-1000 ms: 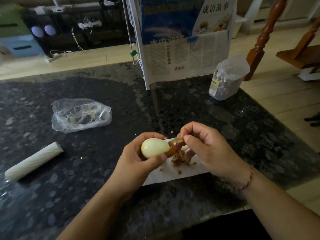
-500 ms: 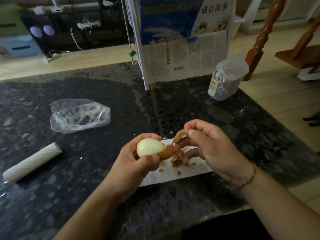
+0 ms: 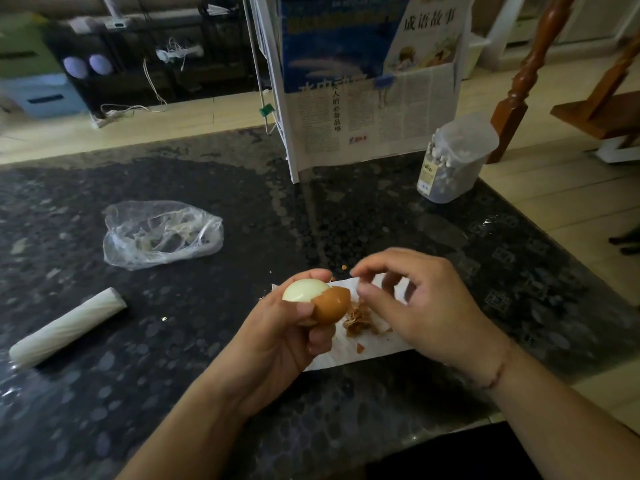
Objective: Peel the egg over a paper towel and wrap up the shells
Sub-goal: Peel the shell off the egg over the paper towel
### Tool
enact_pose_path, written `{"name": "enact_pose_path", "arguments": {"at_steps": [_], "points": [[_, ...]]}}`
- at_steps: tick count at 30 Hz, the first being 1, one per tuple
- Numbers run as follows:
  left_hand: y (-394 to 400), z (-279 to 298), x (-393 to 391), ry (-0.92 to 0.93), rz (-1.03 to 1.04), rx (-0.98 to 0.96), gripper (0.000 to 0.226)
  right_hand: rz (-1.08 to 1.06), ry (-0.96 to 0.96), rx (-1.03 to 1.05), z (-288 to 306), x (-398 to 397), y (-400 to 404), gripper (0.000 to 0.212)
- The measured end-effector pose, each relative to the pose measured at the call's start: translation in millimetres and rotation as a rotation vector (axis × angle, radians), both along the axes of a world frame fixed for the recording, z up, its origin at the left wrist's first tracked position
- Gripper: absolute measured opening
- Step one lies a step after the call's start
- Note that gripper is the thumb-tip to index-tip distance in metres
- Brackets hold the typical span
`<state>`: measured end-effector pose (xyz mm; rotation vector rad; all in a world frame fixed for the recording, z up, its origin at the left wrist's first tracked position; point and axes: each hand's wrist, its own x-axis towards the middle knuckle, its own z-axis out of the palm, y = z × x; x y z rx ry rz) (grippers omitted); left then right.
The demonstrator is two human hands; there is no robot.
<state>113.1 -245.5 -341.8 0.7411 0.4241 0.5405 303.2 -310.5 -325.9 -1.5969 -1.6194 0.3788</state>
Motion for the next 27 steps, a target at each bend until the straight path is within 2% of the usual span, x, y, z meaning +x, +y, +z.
{"name": "enact_pose_path", "arguments": {"at_steps": [2,3,7,11,16,22,27], "points": [[-1.9,0.5,1.7,-0.028,0.005,-0.050,0.072,0.103,0.274,0.034,8.7,-4.5,-3.6,0.015],[-2.6,0.5,2.7,-0.040,0.002,-0.067,0.072,0.137,0.330,0.020,11.6,-7.7,-4.4,0.014],[-4.9,0.7,5.6,-0.054,-0.018,-0.113,0.071,0.218,0.471,-0.096,10.8,-13.3,-4.5,0.012],[-4.8,-2.1,7.8,-0.053,-0.023,-0.086,0.067,0.271,0.617,-0.114,9.7,-11.4,-3.8,0.014],[-1.8,-5.3,8.2,-0.043,-0.058,0.067,0.047,0.287,0.658,-0.181,4.8,-13.0,-2.0,0.011],[0.1,-7.5,7.8,-0.009,0.004,0.078,0.046,0.258,0.589,-0.191,0.3,-13.9,-2.1,0.011],[-1.5,-5.3,9.7,0.029,0.037,0.122,0.027,0.282,0.651,-0.252,-1.3,-15.6,-1.4,0.014]]}}
